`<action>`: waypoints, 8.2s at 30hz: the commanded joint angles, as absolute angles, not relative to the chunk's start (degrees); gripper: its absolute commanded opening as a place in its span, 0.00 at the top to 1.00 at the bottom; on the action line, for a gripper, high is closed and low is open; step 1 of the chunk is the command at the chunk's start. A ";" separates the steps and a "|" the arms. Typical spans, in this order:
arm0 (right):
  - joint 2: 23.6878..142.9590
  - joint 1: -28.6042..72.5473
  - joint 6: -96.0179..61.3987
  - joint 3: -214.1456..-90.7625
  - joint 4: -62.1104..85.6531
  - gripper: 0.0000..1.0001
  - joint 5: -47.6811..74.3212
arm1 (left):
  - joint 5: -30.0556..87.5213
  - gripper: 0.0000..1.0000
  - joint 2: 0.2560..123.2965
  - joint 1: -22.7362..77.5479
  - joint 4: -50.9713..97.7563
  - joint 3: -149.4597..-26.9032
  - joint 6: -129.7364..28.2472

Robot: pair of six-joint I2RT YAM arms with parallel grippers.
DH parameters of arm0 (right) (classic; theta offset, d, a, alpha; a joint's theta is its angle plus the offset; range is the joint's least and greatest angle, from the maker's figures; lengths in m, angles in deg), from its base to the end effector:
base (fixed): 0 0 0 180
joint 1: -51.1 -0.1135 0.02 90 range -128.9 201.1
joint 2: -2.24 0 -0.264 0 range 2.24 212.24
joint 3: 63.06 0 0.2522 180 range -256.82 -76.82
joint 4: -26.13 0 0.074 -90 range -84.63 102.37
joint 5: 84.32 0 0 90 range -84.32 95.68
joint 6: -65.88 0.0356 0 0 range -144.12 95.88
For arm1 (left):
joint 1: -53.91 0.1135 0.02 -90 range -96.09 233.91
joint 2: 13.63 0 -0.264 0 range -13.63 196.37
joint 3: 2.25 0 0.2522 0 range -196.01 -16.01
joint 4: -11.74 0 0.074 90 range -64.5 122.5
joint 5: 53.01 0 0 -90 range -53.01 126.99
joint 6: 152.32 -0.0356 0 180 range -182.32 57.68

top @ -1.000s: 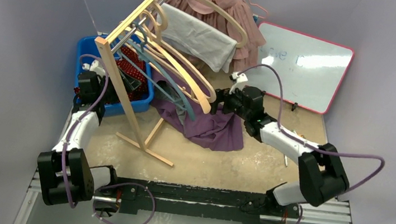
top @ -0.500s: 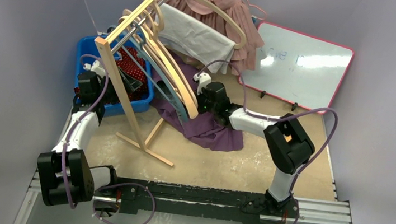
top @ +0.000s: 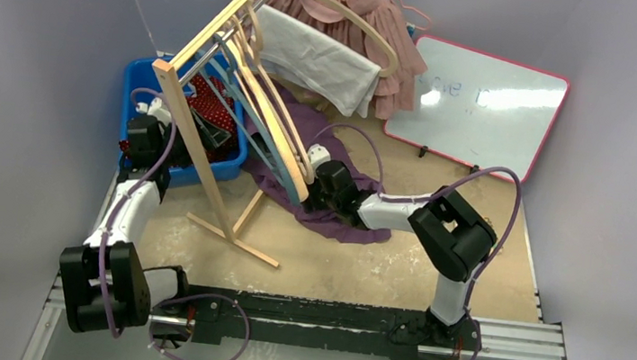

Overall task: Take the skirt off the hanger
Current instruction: Pick up the skirt from the center of the board, then place the hanger in the bin.

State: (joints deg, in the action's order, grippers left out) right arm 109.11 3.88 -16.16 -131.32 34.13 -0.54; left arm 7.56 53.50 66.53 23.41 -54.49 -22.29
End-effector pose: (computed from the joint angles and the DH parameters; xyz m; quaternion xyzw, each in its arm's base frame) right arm 0.2662 0.2820 0.1531 -0.2661 0.8260 0.1873 0.4602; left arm 0.2527 0.0387 0.2450 -0.2451 0.7966 -0.3304 0.4429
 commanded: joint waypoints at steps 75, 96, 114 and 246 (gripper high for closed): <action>70.82 8.30 -4.87 -114.67 39.99 0.19 15.25 | -3.71 1.00 44.92 67.36 -2.55 -45.56 14.42; 60.50 11.79 -7.07 -115.79 31.89 0.15 9.84 | 10.44 1.00 57.82 74.36 3.38 -85.04 13.74; 56.38 11.78 -7.25 -117.26 28.66 0.15 8.11 | 16.67 1.00 64.80 79.39 29.44 -112.28 -8.48; 47.15 11.81 -9.20 -113.89 25.51 0.12 3.58 | 34.69 1.00 60.65 67.32 47.46 -91.45 -32.44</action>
State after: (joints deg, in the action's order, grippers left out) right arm 47.13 11.85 -8.81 -113.33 24.42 4.68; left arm 29.68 58.51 67.01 50.10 -87.58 -25.70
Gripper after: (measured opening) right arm 0.878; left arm 0.079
